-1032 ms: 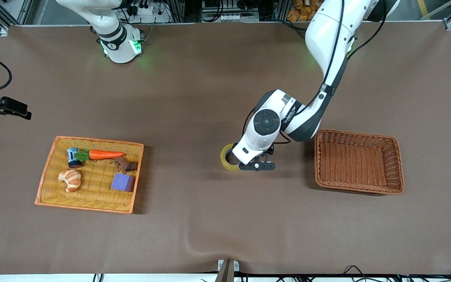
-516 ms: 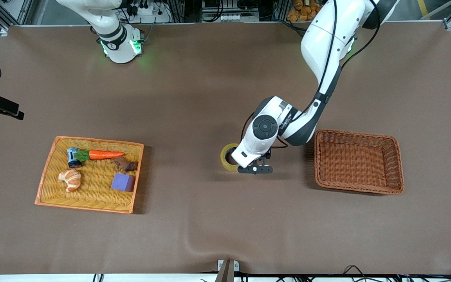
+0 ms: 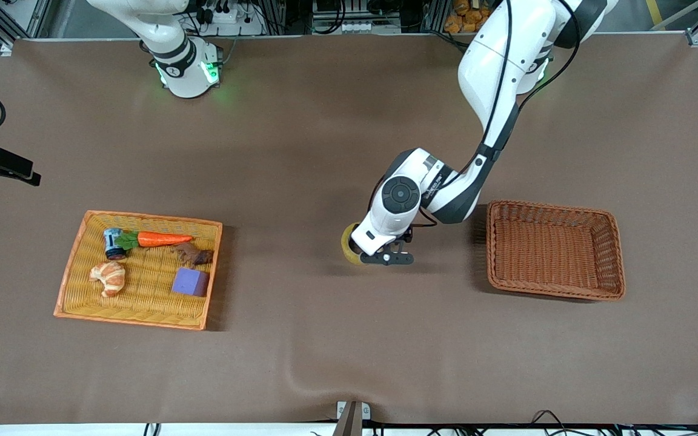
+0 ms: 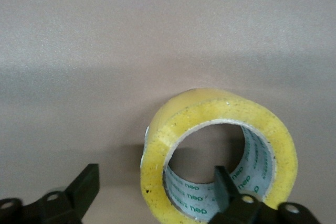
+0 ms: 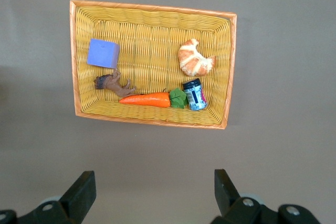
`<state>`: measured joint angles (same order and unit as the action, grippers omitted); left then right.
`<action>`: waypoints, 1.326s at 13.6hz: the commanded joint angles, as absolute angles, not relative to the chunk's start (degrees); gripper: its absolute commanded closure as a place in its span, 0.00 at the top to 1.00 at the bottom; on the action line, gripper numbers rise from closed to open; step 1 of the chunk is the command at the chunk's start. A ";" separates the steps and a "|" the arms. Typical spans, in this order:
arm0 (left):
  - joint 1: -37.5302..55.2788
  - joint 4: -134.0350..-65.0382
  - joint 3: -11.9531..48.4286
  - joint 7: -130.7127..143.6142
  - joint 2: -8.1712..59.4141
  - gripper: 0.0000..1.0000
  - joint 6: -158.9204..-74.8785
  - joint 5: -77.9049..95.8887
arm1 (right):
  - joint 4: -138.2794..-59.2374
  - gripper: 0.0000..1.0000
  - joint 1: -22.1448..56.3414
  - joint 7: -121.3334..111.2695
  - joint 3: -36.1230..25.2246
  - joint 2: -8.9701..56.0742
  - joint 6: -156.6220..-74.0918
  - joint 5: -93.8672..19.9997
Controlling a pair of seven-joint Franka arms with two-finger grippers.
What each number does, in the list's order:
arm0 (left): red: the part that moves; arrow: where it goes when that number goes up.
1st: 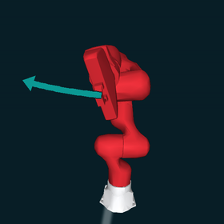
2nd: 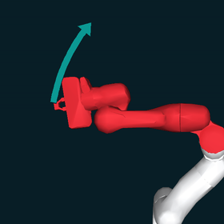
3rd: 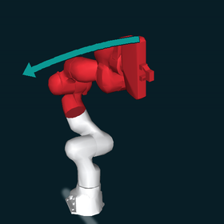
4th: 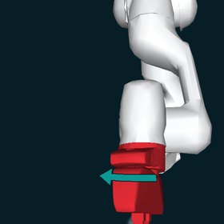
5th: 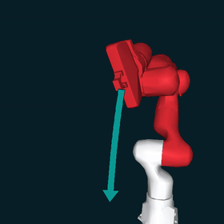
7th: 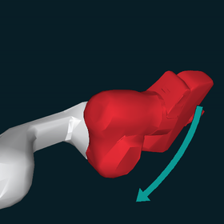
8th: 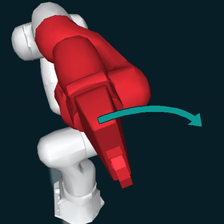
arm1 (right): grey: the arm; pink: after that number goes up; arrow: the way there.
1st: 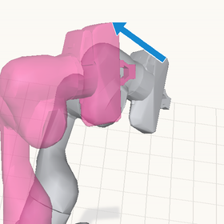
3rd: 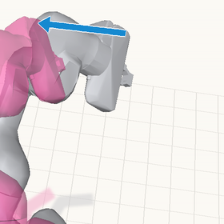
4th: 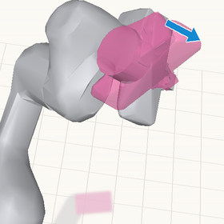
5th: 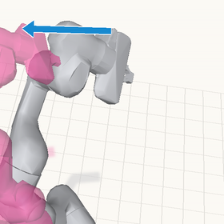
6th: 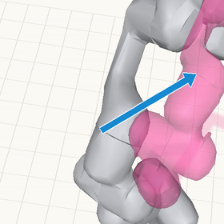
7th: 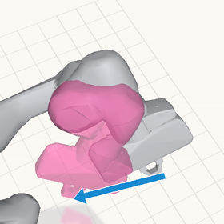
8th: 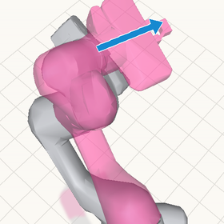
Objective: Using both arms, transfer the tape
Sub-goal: 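Retract the right gripper while the left gripper reaches the tape roll, then grasp the tape with the left gripper and carry it to the basket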
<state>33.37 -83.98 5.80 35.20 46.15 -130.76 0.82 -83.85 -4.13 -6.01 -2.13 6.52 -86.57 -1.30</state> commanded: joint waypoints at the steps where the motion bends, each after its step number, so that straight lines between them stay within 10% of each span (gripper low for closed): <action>1: 33.58 -82.71 5.54 36.04 47.46 0.28 -131.13 0.35 | -82.44 1.00 -4.92 -6.42 -1.49 7.12 -85.78 -1.58; 2: 33.49 -82.62 5.54 35.69 47.46 0.00 -131.13 0.35 | -82.44 1.00 -4.83 -6.33 -1.49 7.12 -85.78 -1.50; 10: 25.25 -85.25 6.15 35.33 32.81 0.00 -124.21 0.44 | -82.27 1.00 -5.18 -6.06 -1.58 7.12 -86.22 -1.41; 18: 3.81 -101.76 6.24 5.05 18.81 0.00 -119.18 -0.35 | -82.27 1.00 -5.01 -6.24 -1.58 7.12 -86.22 -1.41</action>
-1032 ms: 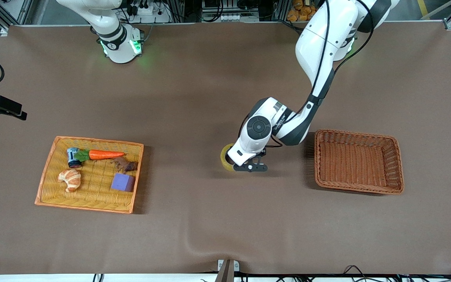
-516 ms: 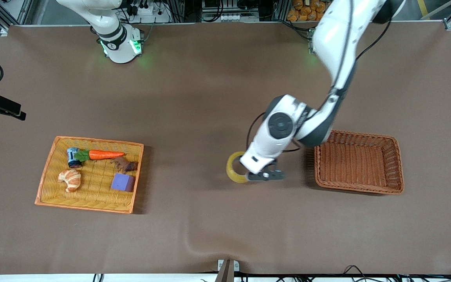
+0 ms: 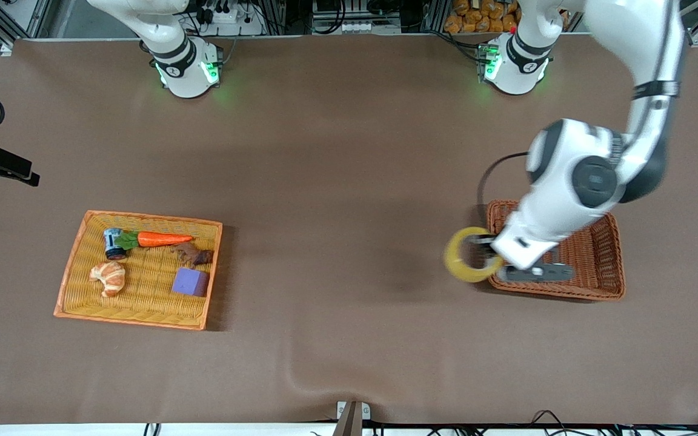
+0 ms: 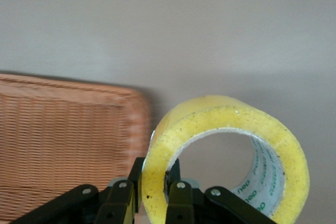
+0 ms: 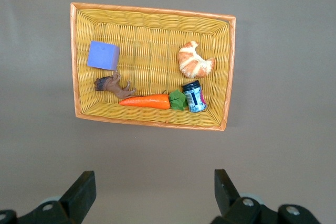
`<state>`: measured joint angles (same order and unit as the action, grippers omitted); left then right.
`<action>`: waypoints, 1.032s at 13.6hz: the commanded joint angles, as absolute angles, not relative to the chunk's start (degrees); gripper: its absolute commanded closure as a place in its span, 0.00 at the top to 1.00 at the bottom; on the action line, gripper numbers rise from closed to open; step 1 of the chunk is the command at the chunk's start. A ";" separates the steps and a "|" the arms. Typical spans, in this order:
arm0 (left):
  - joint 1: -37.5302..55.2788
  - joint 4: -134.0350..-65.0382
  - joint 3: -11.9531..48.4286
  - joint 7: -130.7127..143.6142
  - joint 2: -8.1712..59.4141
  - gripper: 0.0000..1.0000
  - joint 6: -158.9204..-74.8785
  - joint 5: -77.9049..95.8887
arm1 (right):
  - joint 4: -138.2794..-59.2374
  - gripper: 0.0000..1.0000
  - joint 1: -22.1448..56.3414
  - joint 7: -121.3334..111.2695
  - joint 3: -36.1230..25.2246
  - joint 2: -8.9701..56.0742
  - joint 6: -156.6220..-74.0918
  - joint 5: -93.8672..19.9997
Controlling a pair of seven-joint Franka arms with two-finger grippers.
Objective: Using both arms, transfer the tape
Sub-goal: 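Grasp the tape with the left gripper and carry it to the basket, then lower the tape into the basket and open the left gripper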
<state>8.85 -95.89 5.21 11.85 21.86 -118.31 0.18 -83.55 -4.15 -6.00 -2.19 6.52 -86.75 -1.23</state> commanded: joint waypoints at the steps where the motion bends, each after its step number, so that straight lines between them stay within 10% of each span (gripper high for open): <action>1: 1.34 -102.91 6.24 2.23 19.07 0.00 -119.18 -0.26 | -82.27 1.00 -5.01 -6.24 -1.58 7.12 -86.22 -1.41; 10: -12.04 -102.32 6.50 -26.45 31.89 0.00 -126.74 0.79 | -82.27 1.00 -5.10 -6.33 -1.58 7.12 -86.31 -1.32; 11: -11.08 -101.43 6.50 -26.54 31.90 0.30 -126.74 0.53 | -82.27 1.00 -5.01 -6.33 -1.58 7.12 -86.31 -1.32; 12: -10.64 -100.64 6.50 -26.46 31.73 0.99 -126.65 0.53 | -82.27 1.00 -4.92 -6.33 -1.58 7.12 -86.31 -1.32; 14: -10.20 -97.14 8.25 -24.45 30.42 1.00 -121.76 0.88 | -82.27 1.00 -4.92 -6.33 -1.58 7.12 -86.31 -1.32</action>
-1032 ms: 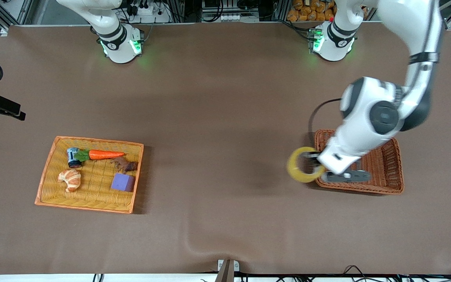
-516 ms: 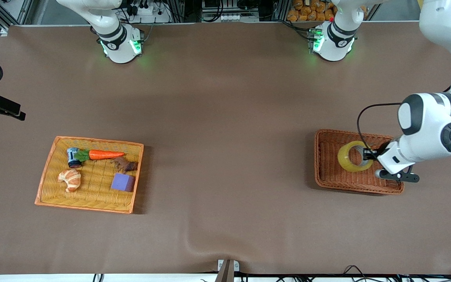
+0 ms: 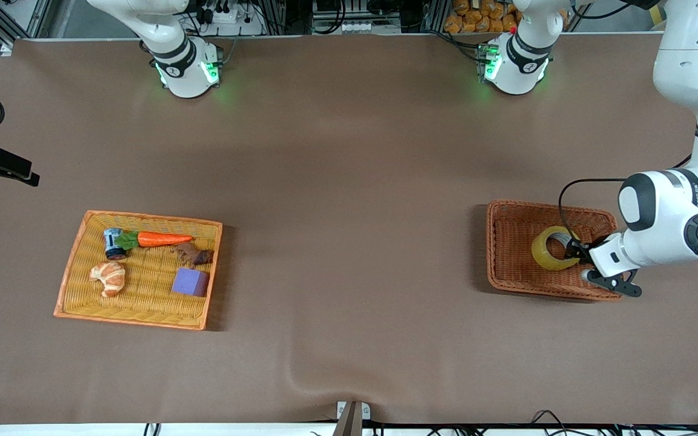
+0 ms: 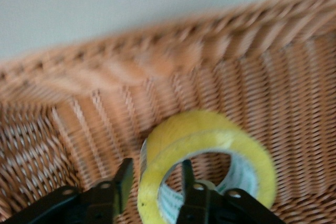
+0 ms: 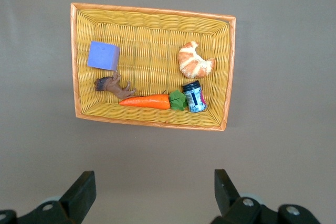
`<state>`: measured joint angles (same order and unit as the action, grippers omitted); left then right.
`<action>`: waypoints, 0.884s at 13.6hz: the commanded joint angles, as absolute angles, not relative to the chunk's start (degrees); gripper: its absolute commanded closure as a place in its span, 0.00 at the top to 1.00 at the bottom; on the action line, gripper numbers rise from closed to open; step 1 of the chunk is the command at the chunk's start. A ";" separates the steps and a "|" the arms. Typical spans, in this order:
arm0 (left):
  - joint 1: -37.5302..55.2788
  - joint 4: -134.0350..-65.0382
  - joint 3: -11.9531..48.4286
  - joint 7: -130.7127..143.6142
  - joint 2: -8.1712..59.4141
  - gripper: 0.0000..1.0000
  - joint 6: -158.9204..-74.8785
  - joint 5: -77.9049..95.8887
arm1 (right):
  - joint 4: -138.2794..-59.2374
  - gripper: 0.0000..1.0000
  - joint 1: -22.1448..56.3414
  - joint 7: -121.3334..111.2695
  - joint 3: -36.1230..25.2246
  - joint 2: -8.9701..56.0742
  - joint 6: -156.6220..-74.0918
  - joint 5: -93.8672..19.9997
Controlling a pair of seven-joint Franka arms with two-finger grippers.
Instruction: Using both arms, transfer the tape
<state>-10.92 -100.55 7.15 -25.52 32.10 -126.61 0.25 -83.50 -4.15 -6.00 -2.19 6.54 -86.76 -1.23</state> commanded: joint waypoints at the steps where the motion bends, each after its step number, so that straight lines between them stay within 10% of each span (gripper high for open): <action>1: -9.85 -94.51 8.87 -21.04 29.63 1.00 -117.38 0.88 | -82.27 1.00 -5.01 -6.33 -1.58 7.12 -86.31 -1.32; 12: -9.93 -88.42 16.79 8.70 6.96 1.00 -99.32 -2.55 | -82.27 1.00 -4.92 -6.24 -1.58 7.12 -86.40 -1.41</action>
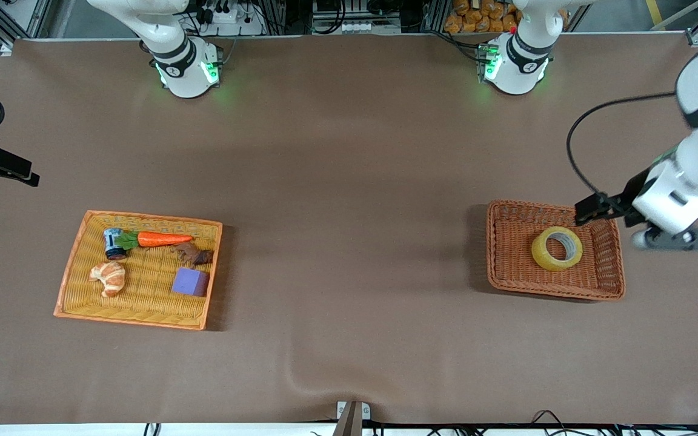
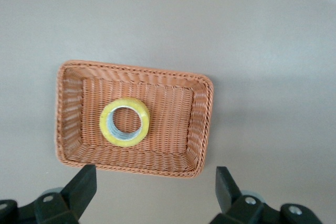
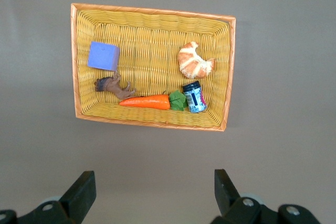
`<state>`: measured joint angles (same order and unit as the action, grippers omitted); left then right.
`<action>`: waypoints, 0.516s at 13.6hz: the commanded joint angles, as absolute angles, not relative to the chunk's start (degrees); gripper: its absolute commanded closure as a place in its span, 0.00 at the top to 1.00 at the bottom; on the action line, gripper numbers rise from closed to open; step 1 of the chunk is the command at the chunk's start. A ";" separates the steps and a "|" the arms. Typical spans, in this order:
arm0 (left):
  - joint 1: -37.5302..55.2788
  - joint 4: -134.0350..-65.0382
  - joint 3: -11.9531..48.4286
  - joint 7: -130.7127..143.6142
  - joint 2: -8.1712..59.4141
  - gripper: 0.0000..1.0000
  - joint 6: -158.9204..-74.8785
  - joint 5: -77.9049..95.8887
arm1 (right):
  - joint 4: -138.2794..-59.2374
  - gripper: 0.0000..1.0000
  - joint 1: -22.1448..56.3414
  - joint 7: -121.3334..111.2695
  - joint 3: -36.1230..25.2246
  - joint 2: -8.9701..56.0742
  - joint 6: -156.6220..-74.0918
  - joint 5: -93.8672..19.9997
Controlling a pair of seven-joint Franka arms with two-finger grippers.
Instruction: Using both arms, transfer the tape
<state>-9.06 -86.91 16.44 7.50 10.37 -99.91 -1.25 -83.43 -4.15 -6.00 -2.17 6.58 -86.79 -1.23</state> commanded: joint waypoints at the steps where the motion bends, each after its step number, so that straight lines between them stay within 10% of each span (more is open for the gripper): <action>1: -10.11 -88.68 16.79 8.70 5.20 1.00 -97.05 -2.46 | -82.27 1.00 -5.01 -6.24 -1.58 7.12 -86.40 -1.41; 7: -3.63 -88.51 10.40 12.20 0.79 1.00 -92.30 -1.67 | -82.27 1.00 -4.92 -6.33 -1.58 7.12 -86.40 -1.32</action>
<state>-7.84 -87.20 14.69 9.63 2.48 -93.59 -1.25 -83.42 -4.15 -6.00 -2.17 6.58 -86.80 -1.23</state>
